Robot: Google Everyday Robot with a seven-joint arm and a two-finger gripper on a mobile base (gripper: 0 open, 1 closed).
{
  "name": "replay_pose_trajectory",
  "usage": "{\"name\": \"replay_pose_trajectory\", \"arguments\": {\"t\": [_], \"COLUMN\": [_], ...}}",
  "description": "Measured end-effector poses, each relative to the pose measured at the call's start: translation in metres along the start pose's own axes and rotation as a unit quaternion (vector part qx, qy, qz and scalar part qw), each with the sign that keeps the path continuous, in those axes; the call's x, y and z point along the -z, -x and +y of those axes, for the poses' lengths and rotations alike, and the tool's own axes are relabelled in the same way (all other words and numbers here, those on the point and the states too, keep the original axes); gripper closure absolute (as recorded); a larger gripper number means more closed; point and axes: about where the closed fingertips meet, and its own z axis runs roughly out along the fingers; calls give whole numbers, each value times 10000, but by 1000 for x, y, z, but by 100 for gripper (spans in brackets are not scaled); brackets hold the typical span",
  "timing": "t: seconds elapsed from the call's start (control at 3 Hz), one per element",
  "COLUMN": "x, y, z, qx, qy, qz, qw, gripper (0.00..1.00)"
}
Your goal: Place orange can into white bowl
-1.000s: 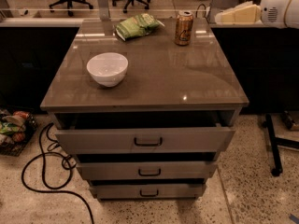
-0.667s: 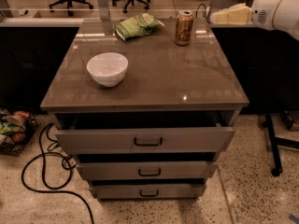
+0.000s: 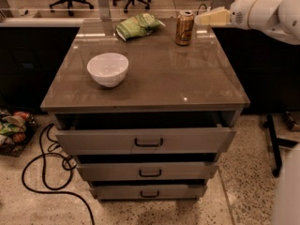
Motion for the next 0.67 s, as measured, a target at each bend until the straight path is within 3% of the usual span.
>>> {"name": "replay_pose_trajectory", "arguments": {"t": [0.67], "x": [-71], "y": [-17], "z": [23], "qx": [-322], "qy": [536], "qz": [-54], "qw": [9980], "gripper": [0]}}
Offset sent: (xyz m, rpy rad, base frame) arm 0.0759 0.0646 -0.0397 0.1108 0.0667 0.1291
